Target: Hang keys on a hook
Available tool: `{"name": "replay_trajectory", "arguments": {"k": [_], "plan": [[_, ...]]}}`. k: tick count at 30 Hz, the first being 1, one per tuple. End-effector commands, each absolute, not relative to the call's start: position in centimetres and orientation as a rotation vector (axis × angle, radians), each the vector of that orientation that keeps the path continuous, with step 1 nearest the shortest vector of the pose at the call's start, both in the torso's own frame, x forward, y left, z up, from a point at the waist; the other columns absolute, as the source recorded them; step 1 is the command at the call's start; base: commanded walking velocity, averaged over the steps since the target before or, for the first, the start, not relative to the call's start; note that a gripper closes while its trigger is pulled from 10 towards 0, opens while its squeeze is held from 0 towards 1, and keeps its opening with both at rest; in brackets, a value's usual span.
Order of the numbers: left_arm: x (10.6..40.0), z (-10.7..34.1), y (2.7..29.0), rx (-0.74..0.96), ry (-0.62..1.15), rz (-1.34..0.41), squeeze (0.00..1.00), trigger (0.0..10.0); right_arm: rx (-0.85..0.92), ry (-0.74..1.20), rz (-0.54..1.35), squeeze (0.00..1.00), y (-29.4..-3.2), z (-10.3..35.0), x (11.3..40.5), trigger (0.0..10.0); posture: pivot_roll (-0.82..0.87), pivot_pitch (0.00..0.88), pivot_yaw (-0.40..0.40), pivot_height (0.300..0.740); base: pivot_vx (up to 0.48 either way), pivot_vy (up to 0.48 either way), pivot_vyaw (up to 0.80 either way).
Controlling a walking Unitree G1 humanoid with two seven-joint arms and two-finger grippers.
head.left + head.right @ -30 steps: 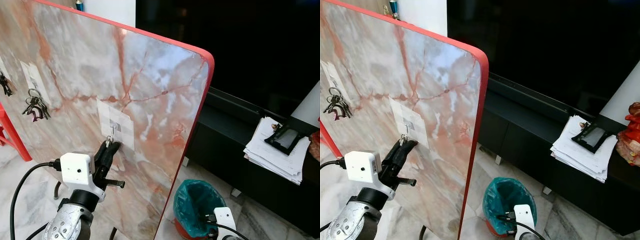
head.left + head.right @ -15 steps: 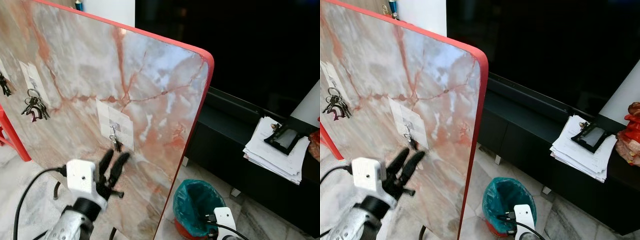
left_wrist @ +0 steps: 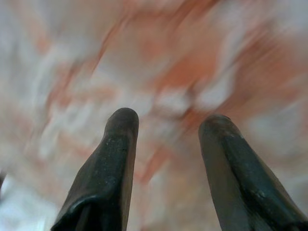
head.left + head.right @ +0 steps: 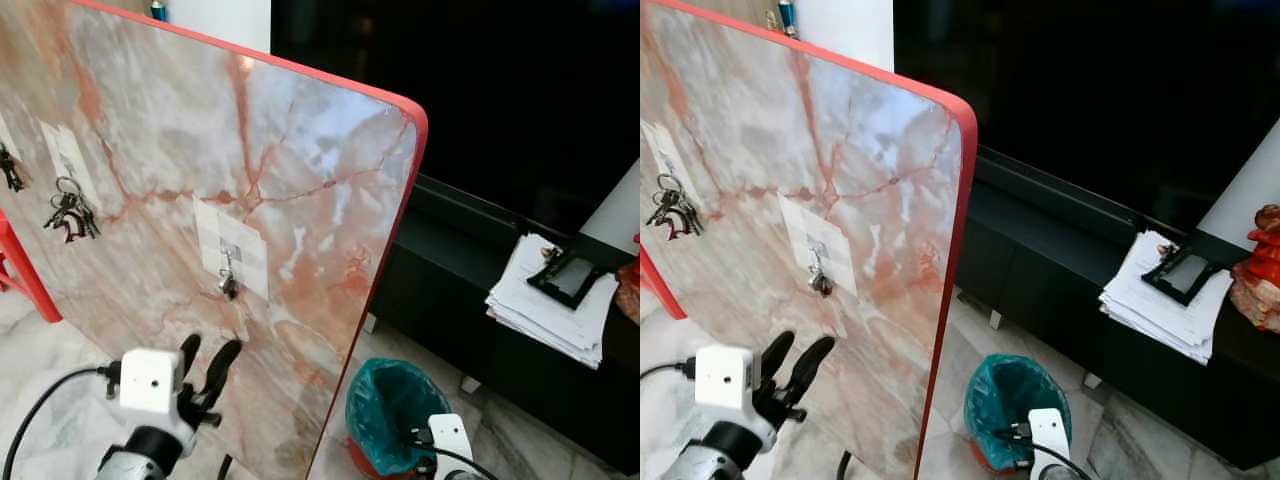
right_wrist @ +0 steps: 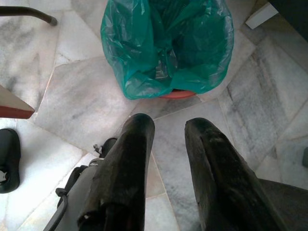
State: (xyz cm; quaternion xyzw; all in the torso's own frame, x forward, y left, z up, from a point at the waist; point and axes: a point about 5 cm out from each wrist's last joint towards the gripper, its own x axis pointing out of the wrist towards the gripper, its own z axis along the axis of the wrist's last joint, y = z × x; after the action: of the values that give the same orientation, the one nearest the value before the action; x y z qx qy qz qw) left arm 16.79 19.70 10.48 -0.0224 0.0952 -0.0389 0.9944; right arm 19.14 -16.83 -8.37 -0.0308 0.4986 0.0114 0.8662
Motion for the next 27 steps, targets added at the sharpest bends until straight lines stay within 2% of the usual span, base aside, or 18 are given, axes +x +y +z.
{"name": "replay_trajectory", "arguments": {"k": [1,10,16,21,24,27], "plan": [[16.4,9.5,20.5,-0.053,0.232,-0.040,0.00,10.0,-0.064,1.048,0.007,0.00,-17.2,-8.3,19.2,10.0,0.13,0.000,-0.140,0.740,0.000,0.000,0.00],[15.5,3.9,22.9,0.080,0.440,0.020,0.00,10.0,-0.075,1.050,0.005,0.00,-17.1,-8.3,19.2,10.0,0.14,0.000,-0.137,0.740,0.000,0.000,0.00],[15.8,-2.0,24.1,0.187,0.610,0.047,0.00,10.0,-0.072,1.052,-0.004,0.00,-17.0,-8.3,19.2,10.0,0.13,0.000,-0.127,0.740,0.000,0.000,0.00],[14.8,-5.9,24.1,0.116,0.777,0.144,0.00,10.0,-0.076,1.055,-0.005,0.00,-16.9,-8.4,19.1,10.0,0.12,0.000,-0.118,0.740,0.000,0.000,0.00],[13.8,-7.4,23.9,0.136,0.885,0.148,0.00,10.0,-0.075,1.058,-0.015,0.00,-16.8,-8.4,19.0,10.0,0.10,0.000,-0.102,0.740,0.000,0.000,0.00],[13.6,-7.6,24.0,0.105,0.887,0.184,0.00,10.0,-0.049,1.053,-0.056,0.00,-16.9,-8.5,18.9,10.0,0.10,0.000,-0.096,0.740,0.000,0.000,0.00]]}}
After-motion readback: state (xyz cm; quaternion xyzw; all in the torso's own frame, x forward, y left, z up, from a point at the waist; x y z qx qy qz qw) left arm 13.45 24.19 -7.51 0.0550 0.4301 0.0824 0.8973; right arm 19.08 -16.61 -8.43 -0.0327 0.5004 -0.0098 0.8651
